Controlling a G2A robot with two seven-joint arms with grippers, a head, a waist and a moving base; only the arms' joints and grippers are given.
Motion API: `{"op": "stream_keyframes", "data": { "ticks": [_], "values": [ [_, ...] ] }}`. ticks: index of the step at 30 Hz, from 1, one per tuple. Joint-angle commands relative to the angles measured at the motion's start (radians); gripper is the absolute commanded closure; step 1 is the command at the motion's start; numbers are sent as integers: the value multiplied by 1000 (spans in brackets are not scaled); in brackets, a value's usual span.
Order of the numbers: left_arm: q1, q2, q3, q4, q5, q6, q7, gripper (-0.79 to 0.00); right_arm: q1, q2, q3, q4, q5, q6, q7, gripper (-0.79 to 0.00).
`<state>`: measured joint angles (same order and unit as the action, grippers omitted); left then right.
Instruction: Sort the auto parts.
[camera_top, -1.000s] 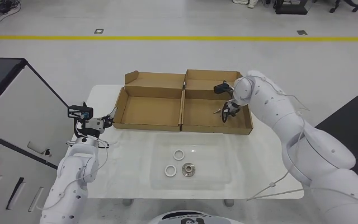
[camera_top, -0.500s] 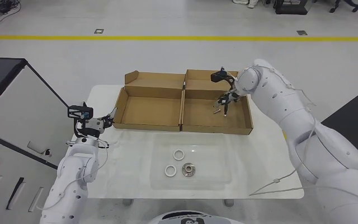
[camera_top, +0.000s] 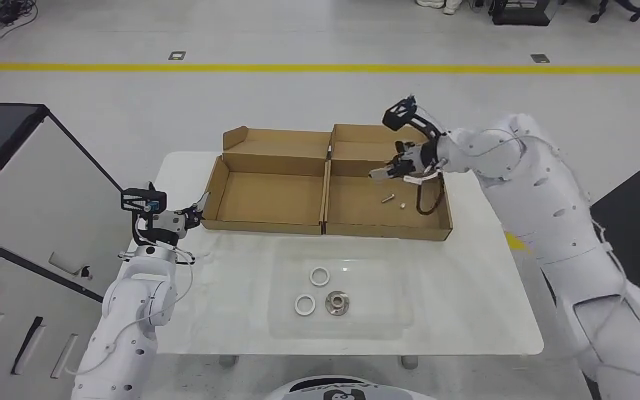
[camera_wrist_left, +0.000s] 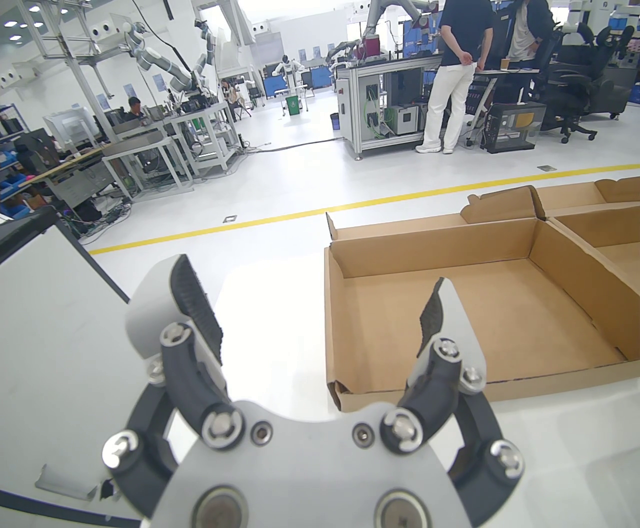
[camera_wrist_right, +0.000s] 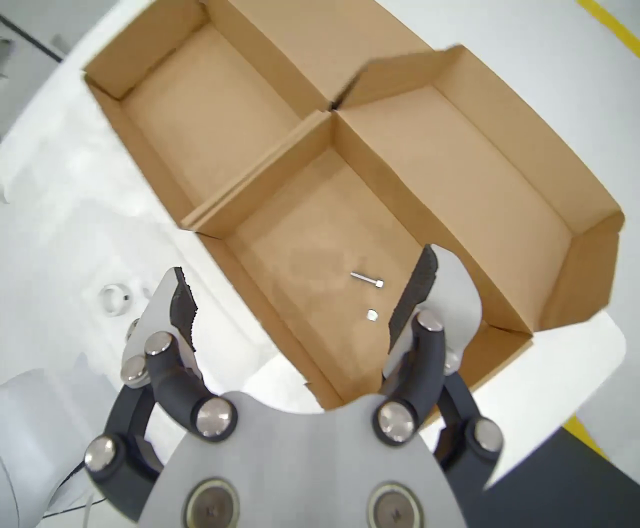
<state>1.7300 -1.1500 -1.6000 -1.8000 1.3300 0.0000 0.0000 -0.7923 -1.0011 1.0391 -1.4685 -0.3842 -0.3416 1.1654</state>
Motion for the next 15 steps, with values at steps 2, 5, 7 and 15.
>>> {"op": "stream_keyframes", "data": {
  "ticks": [2,5,7,15],
  "values": [
    [0,0,0,0,0,0,0,-785,-109,30,131,-129,150,-22,29,-785],
    [0,0,0,0,0,0,0,-785,-198,51,236,-207,292,-31,60,-785],
    [0,0,0,0,0,0,0,-785,-252,62,299,-244,394,-44,80,-785],
    [0,0,0,0,0,0,0,-785,-433,98,512,-324,749,-74,239,-785]
  ]
}}
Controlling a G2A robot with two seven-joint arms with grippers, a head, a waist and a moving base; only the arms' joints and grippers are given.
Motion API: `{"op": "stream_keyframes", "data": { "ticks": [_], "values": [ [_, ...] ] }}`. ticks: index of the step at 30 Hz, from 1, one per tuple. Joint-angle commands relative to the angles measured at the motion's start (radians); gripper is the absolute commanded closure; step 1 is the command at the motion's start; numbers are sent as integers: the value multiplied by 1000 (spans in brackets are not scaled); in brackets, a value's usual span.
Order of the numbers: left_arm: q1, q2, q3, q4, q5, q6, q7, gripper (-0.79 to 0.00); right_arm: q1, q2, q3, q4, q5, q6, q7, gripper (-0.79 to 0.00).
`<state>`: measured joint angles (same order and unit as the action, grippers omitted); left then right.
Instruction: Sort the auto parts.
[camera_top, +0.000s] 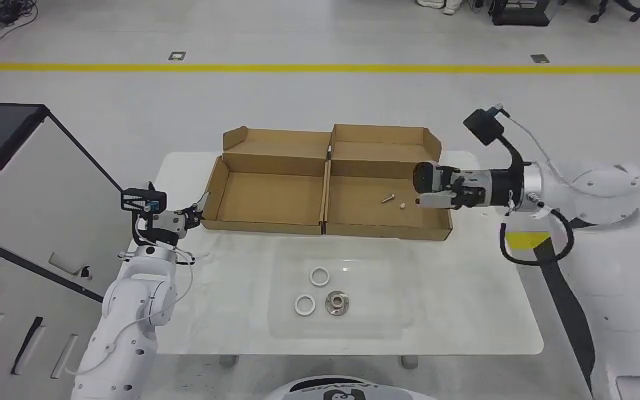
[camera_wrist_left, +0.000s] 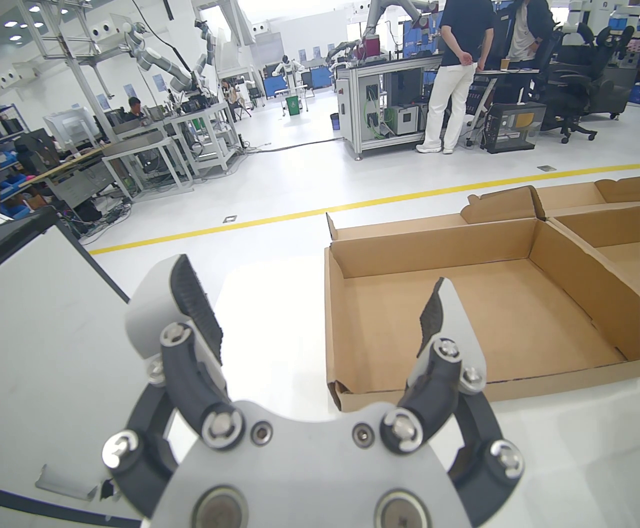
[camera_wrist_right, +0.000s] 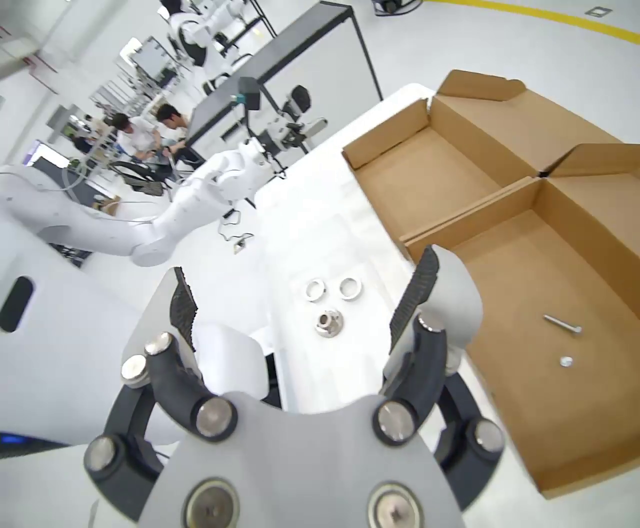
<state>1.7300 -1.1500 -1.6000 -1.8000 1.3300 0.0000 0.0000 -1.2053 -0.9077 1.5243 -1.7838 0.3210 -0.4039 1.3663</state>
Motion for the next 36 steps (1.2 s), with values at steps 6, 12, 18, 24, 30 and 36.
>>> {"op": "stream_keyframes", "data": {
  "ticks": [6,12,18,24,30,36],
  "values": [
    [0,0,0,0,0,0,0,-785,-125,22,169,-18,246,22,71,-785],
    [0,0,0,0,0,0,0,-785,-181,30,247,2,355,40,89,-785],
    [0,0,0,0,0,0,0,-785,-181,30,247,2,355,40,89,-785],
    [0,0,0,0,0,0,0,-785,-181,30,247,2,355,40,89,-785],
    [0,0,0,0,0,0,0,-785,-181,30,247,2,355,40,89,-785],
    [0,0,0,0,0,0,0,-785,-181,30,247,2,355,40,89,-785]
  ]
}}
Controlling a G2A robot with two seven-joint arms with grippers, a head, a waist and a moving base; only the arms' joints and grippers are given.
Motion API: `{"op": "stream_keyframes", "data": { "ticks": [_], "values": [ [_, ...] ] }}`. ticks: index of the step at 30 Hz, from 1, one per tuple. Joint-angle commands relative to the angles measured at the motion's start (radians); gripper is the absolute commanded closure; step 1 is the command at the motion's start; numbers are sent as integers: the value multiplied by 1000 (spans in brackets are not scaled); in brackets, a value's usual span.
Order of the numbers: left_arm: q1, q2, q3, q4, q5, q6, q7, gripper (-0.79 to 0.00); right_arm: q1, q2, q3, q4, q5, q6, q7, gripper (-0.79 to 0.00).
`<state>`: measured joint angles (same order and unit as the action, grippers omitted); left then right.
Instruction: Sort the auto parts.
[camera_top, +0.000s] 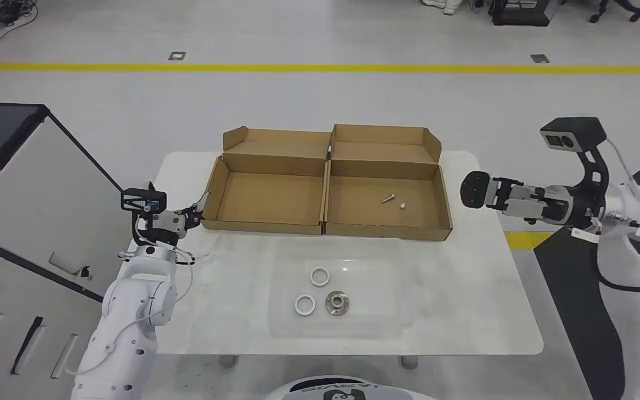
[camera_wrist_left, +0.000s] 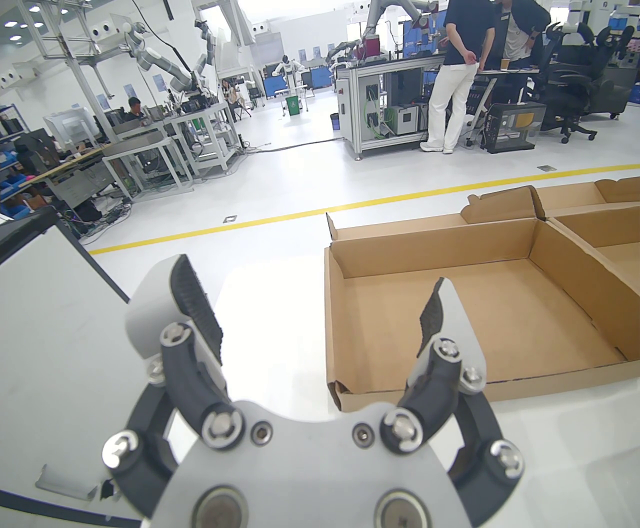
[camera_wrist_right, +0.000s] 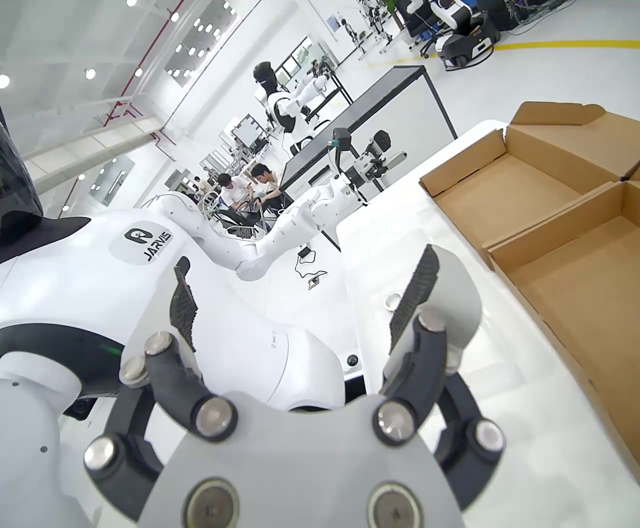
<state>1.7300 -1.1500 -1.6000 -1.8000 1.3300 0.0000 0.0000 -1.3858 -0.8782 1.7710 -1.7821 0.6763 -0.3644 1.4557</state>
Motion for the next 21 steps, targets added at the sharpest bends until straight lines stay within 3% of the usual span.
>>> {"op": "stream_keyframes", "data": {
  "ticks": [1,5,8,21],
  "values": [
    [0,0,0,0,0,0,0,-785,0,0,0,0,0,0,0,-785],
    [-1,0,1,-2,-4,-4,1,-785,0,0,0,0,0,0,0,-785],
    [-2,4,-14,-42,19,-58,-21,-785,0,0,0,0,0,0,0,-785],
    [27,29,-29,-404,154,-350,-452,-785,0,0,0,0,0,0,0,-785]
  ]
}}
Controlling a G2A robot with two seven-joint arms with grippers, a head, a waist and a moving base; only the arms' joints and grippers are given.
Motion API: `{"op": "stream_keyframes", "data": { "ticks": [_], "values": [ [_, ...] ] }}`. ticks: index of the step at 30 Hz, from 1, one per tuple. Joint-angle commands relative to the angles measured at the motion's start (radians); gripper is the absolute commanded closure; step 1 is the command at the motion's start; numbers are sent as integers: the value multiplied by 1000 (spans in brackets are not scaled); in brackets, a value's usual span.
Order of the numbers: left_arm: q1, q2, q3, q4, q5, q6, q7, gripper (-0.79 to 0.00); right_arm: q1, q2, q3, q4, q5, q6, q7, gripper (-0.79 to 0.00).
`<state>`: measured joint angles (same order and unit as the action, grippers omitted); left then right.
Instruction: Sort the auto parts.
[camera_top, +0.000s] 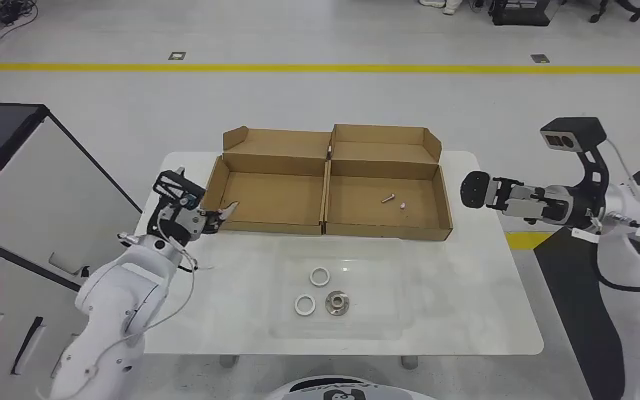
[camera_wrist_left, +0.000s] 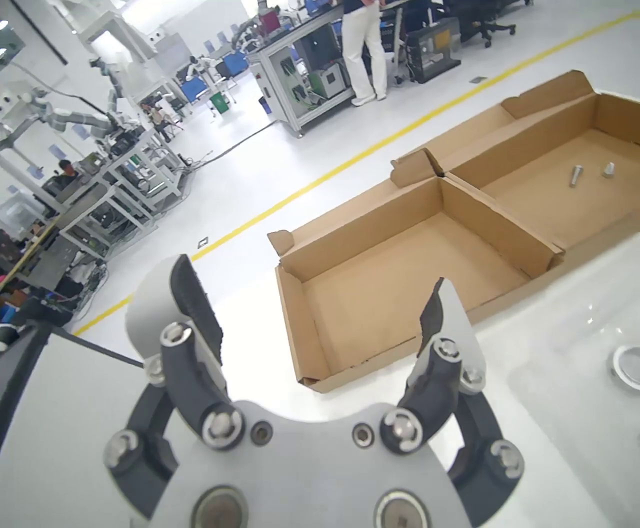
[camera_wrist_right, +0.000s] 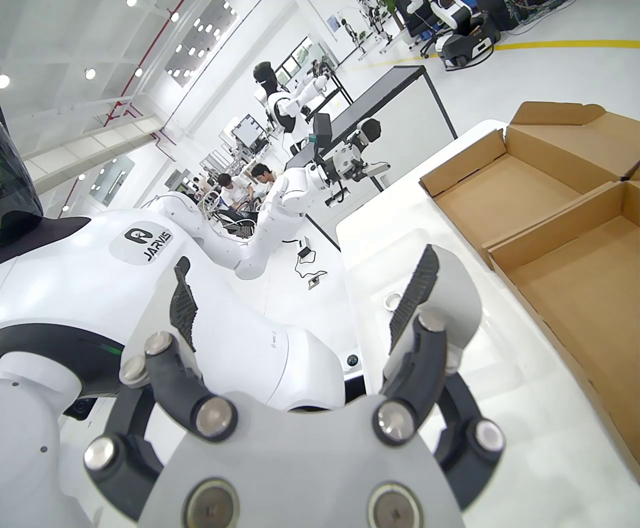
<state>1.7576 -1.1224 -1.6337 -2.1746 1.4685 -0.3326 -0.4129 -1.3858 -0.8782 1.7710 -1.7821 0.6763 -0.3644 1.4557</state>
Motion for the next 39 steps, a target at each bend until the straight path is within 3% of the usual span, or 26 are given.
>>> {"op": "stream_keyframes", "data": {
  "ticks": [1,5,13,24,39],
  "values": [
    [-2,1,9,-48,27,-6,-73,-785,0,0,0,0,0,0,0,-785],
    [-24,1,67,-95,72,-18,-189,-785,0,0,0,0,0,0,0,-785],
    [-131,-2,199,-136,69,-96,-376,-785,0,0,0,0,0,0,0,-785],
    [-325,-22,417,-101,-74,-130,-681,-785,0,0,0,0,0,0,0,-785],
    [-325,-22,417,-101,-74,-130,-681,-785,0,0,0,0,0,0,0,-785]
  ]
}}
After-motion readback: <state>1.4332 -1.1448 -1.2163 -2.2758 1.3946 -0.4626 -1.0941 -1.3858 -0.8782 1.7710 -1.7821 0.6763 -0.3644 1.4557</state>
